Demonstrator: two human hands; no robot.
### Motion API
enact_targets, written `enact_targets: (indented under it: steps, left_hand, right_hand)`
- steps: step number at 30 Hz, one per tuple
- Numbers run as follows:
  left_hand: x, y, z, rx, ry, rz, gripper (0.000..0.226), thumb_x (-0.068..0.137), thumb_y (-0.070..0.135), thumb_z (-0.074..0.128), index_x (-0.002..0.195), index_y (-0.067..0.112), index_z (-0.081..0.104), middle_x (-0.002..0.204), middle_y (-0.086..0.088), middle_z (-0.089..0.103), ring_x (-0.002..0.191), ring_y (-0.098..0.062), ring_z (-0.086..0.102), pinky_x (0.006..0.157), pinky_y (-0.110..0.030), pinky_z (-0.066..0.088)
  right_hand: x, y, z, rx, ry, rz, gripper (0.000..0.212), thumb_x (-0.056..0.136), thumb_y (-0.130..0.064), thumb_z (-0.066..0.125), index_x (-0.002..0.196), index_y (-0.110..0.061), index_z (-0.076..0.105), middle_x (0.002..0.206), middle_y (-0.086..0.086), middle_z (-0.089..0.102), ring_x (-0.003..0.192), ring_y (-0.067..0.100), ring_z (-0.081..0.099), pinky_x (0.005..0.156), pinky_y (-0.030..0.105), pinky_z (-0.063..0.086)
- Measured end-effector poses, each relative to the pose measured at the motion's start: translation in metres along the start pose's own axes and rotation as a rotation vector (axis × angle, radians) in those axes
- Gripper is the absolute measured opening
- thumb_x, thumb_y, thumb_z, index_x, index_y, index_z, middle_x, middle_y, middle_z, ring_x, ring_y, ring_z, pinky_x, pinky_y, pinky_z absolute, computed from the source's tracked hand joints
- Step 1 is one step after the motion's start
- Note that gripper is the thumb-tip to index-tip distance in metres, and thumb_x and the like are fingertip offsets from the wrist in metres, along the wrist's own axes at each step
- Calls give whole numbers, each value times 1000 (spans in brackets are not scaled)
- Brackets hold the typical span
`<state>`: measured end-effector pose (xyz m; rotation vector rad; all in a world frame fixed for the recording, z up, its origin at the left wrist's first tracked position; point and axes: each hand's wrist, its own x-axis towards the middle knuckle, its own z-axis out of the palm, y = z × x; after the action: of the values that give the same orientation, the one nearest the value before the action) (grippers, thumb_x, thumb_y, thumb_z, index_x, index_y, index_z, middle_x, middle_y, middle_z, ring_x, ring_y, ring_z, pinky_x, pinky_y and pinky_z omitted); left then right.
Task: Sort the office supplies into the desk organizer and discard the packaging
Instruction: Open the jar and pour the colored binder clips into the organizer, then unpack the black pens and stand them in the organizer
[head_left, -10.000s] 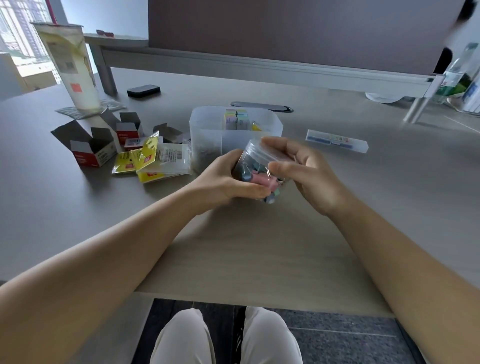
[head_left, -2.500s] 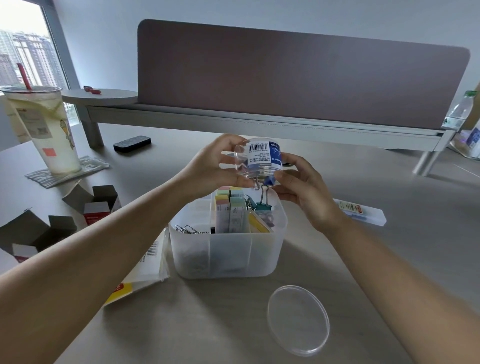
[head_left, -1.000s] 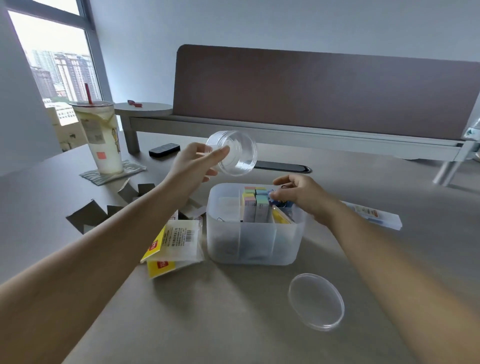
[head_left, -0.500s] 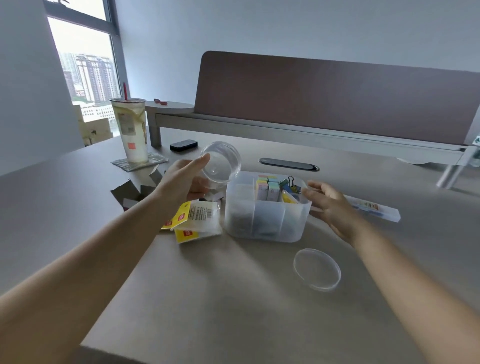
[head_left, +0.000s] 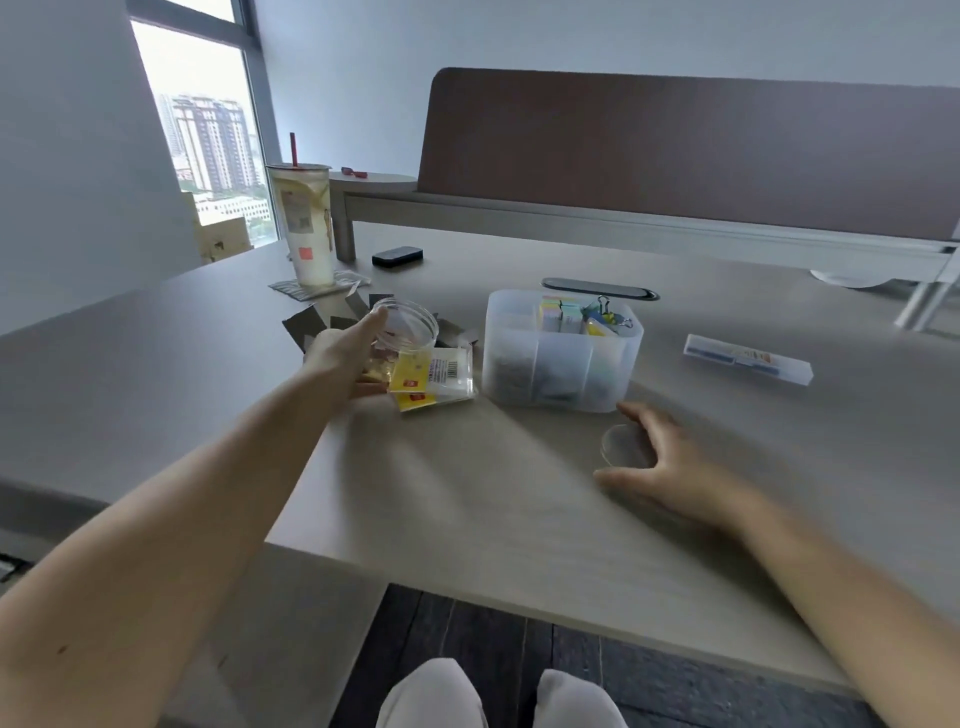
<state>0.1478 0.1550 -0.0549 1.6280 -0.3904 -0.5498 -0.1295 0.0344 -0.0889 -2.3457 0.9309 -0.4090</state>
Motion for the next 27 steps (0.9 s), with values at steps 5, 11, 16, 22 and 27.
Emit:
enact_targets:
  steps: [5, 11, 16, 22, 27]
  left_hand:
    - [15, -12, -11, 127, 39, 19, 64, 67, 69, 56, 75, 6, 61, 69, -9, 55, 83, -31, 58, 94, -49, 48]
    - [-1, -20, -20, 159, -72, 126, 66, 43, 76, 65, 69, 16, 53, 66, -3, 50, 73, -22, 52, 66, -32, 43]
    - [-36, -28, -27, 484, -108, 437, 79, 59, 42, 78, 125, 16, 43, 131, -11, 45, 124, -23, 40, 103, -29, 31]
    - [-62, -39, -23, 835, -134, 726, 100, 65, 34, 75, 142, 14, 15, 153, -7, 10, 140, -24, 8, 114, -36, 14]
    - [-82, -31, 12, 936, -332, 869, 87, 71, 43, 69, 140, 14, 24, 150, -5, 23, 139, -21, 18, 112, -32, 19]
  right_hand:
    - [1, -14, 13, -87, 84, -63, 72, 72, -31, 71, 132, -15, 33, 137, 9, 37, 127, 22, 35, 99, 24, 29]
    - [13, -38, 29, -65, 80, -142, 74, 70, -32, 73, 129, -13, 35, 136, 8, 41, 122, 20, 40, 91, 18, 29]
    - [25, -54, 42, -68, 31, -176, 77, 70, -36, 72, 132, -15, 32, 139, 5, 40, 126, 19, 39, 102, 24, 29]
    - [10, -46, 32, -122, 64, -229, 67, 77, -33, 66, 133, -13, 35, 137, 6, 38, 126, 18, 35, 94, 17, 25]
    - [-9, -17, 8, -189, 83, -142, 52, 84, -33, 57, 129, -12, 40, 136, 8, 41, 125, 20, 37, 89, 18, 27]
